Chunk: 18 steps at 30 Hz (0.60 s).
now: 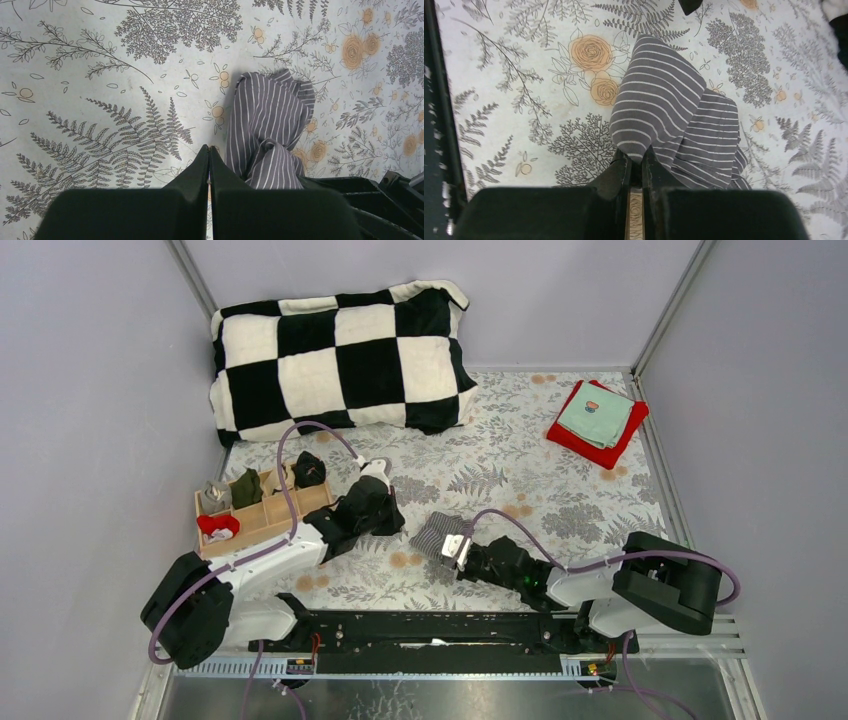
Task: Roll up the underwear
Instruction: Roll the underwear to the center of the board.
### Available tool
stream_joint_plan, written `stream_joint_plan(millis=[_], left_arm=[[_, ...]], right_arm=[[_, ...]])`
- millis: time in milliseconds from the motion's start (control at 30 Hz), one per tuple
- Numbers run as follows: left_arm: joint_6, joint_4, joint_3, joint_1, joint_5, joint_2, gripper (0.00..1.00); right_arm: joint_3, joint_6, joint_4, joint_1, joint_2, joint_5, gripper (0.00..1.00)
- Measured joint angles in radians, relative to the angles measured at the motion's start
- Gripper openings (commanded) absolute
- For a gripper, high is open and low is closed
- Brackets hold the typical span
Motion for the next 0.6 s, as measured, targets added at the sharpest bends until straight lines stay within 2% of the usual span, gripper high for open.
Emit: stream_joint_plan(millis=[267, 600], left_arm=[[0.000, -0.008, 0.000, 0.000, 0.002, 0.000, 0.00], [0.000, -0.014, 0.000, 0.000, 0.008, -0.013, 0.00]], right_arm=[[-0.012, 0.227, 0.010, 0.000, -0.024, 0.015, 0.00], [0.019, 0.544, -0.066, -0.054, -0.039, 0.000, 0.00]])
